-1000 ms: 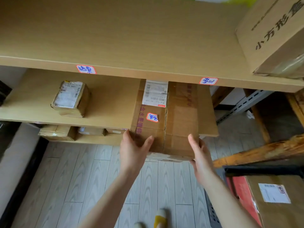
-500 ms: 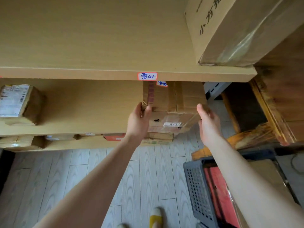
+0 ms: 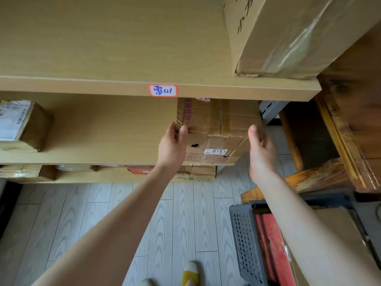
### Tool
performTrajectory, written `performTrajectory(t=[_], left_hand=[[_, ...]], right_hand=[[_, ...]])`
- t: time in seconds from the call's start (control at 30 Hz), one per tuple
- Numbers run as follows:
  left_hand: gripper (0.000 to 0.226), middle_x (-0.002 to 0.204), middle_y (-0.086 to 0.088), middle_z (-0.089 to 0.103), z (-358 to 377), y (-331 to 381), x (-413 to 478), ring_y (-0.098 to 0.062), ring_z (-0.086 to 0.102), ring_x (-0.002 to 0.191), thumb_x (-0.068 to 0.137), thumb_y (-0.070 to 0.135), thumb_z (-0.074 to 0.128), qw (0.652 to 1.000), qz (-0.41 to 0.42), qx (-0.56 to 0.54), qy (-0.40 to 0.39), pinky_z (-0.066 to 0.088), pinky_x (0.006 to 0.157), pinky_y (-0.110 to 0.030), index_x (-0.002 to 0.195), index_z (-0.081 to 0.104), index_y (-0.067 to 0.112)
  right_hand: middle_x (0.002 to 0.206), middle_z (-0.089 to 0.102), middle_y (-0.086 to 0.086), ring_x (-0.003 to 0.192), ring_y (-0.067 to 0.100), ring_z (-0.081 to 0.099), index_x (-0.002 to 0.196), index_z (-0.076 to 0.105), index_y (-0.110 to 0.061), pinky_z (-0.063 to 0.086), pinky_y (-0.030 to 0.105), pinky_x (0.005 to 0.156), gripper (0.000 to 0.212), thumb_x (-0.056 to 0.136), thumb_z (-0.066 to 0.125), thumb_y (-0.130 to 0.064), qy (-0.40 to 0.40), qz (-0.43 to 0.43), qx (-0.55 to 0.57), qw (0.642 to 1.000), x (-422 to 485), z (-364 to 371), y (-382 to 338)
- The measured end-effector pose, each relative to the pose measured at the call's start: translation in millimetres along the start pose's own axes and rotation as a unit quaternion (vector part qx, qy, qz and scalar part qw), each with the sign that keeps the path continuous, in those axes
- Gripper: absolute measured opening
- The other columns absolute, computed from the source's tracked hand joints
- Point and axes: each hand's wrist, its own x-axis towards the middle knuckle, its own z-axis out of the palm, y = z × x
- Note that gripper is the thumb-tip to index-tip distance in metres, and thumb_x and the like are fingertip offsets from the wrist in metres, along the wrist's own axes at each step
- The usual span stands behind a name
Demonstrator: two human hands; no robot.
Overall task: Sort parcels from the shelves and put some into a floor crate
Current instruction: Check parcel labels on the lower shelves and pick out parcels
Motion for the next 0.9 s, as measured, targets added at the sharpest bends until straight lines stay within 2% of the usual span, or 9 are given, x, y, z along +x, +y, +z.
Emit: performTrajectory(t=[0.07,0.17,0.23,0.33,0.4,0.5,0.57,0.73,0.9], left_hand=[[0.042,0.111,-0.01,0.063,-1,-4,-3,-0.025,0.056,0.109,0.099,0.032,0.034,0.999,0.004,-0.037,0.0,0.041,0.086,-0.028,0.124,0.051,0.002],[0.037,0.091,0.008,0.06,3,-23,-9,-0.004,0.054,0.086,0.1,0.034,0.03,0.99,-0.013,-0.141,0.006,0.041,0.082,-0.023,0.101,0.06,0.012],[0.035,0.08,0.006,0.053,9,-56,-13,-0.005,0.047,0.074,0.099,0.033,0.033,0.987,-0.048,-0.146,0.04,0.038,0.076,-0.026,0.081,0.056,0.014],[0.037,0.072,-0.007,0.047,21,-122,-20,-0.016,0.04,0.067,0.098,0.025,0.039,0.993,-0.083,-0.064,0.056,0.034,0.063,-0.028,0.079,0.053,-0.004],[0.035,0.064,-0.004,0.043,32,-169,-16,-0.016,0.036,0.06,0.098,0.022,0.038,0.995,-0.09,0.003,0.033,0.029,0.054,-0.023,0.069,0.046,0.004],[0.025,0.082,-0.006,0.057,53,-237,5,-0.022,0.051,0.078,0.098,0.023,0.038,0.993,-0.094,0.072,0.006,0.037,0.067,-0.025,0.089,0.057,0.009],[0.032,0.102,-0.01,0.064,69,-280,26,-0.027,0.058,0.096,0.098,0.025,0.04,0.991,-0.089,0.095,0.002,0.042,0.078,-0.029,0.109,0.06,0.003],[0.037,0.101,-0.027,0.063,106,-366,79,-0.041,0.058,0.098,0.097,0.029,0.041,0.99,-0.019,0.143,0.001,0.042,0.07,-0.035,0.09,0.056,-0.003],[0.049,0.096,-0.019,0.064,132,-413,114,-0.036,0.058,0.095,0.096,0.042,0.04,0.993,-0.011,0.113,-0.024,0.044,0.078,-0.035,0.099,0.059,-0.004]], right_hand=[[0.12,0.05,-0.007,0.114,0.01,0.045,0.136,0.04,-0.018,0.033,0.025,0.092,0.057,0.089,0.048,-0.05,0.005,0.017,0.031,0.999,1,1,5],[0.145,0.04,0.0,0.132,0.014,0.038,0.142,0.035,-0.016,0.029,0.025,0.104,0.064,0.091,0.04,-0.055,0.029,0.054,0.114,0.992,4,2,27],[0.141,0.047,0.005,0.128,0.013,0.045,0.137,0.042,-0.01,0.035,0.024,0.103,0.057,0.095,0.036,-0.048,0.055,0.064,0.136,0.987,3,5,58],[0.129,0.057,0.01,0.117,0.018,0.054,0.123,0.054,-0.004,0.041,0.027,0.096,0.047,0.097,0.039,-0.04,0.088,0.106,0.093,0.986,6,14,127],[0.125,0.059,0.012,0.113,0.02,0.055,0.116,0.057,-0.004,0.041,0.032,0.095,0.042,0.096,0.041,-0.038,0.091,0.13,0.057,0.986,16,24,177],[0.124,0.059,0.015,0.11,0.024,0.054,0.11,0.057,-0.004,0.041,0.039,0.098,0.04,0.094,0.045,-0.038,0.089,0.135,0.008,0.987,46,41,245],[0.118,0.059,0.017,0.104,0.027,0.054,0.104,0.057,-0.005,0.04,0.036,0.09,0.035,0.093,0.048,-0.037,0.09,0.119,-0.019,0.989,71,53,284],[0.099,0.054,0.011,0.092,0.024,0.051,0.106,0.058,-0.001,0.034,0.026,0.077,0.038,0.091,0.054,-0.035,0.073,0.041,-0.047,0.995,126,80,358],[0.107,0.062,0.013,0.09,0.021,0.052,0.108,0.059,-0.006,0.044,0.032,0.083,0.034,0.09,0.056,-0.034,0.062,-0.028,-0.056,0.996,161,94,404]])
